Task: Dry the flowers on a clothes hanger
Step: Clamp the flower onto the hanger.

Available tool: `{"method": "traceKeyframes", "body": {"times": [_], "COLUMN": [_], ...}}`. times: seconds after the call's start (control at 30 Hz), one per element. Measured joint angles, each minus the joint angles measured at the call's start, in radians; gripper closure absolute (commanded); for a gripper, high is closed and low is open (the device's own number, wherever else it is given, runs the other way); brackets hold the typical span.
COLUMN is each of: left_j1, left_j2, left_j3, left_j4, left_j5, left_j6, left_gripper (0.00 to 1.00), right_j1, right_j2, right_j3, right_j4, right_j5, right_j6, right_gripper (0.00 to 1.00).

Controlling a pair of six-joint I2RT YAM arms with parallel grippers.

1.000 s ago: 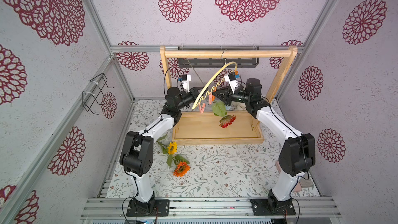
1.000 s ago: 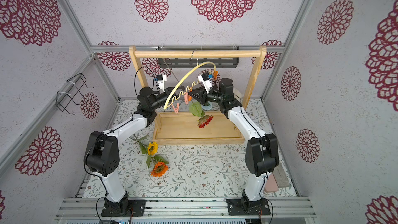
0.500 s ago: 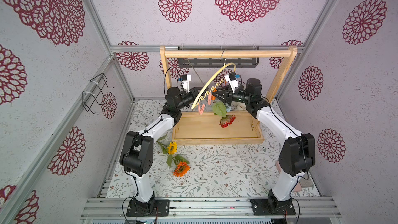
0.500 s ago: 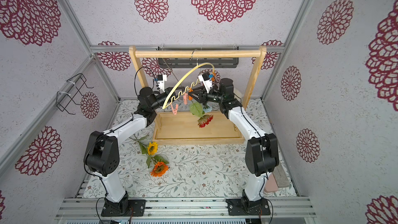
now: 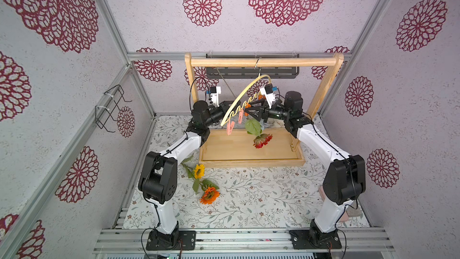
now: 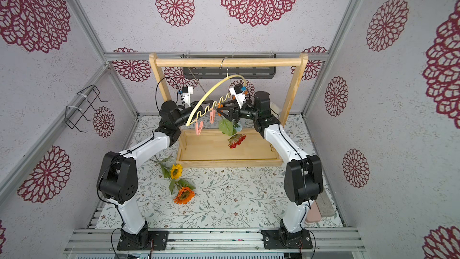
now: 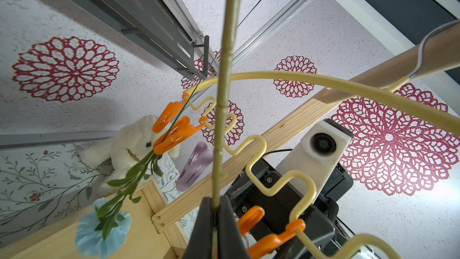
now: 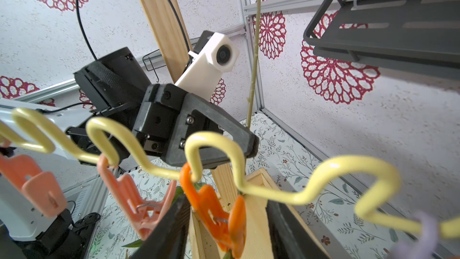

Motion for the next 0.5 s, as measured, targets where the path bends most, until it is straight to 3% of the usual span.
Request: {"method": "traceKeyframes", "body": {"times": [0.27,0.4,0.5], "left_j1": [0.001,0.009,0.014], "left_j2": [0.0,0.0,0.0], "left_j3": [0.0,0.0,0.0], "left_j4": [0.0,0.0,-0.002], "left_j5": [0.0,0.0,0.004], "left_j6": [-0.003,-0.005,-0.004], "left_gripper": [0.75,0.55,0.46], "right_j1": [-0.002,-0.009,-0.016], "right_j2": [-0.03,-0.066,-0.092], "right_j3": [-0.035,-0.06,-0.081], "right_j4": [-0.009,-0.009,-0.009], "right_j5": [0.013,0.018,0.021], "right_j6": [-0.011,-0.011,-0.011], "right_gripper": [0.29,0.29,0.28]}}
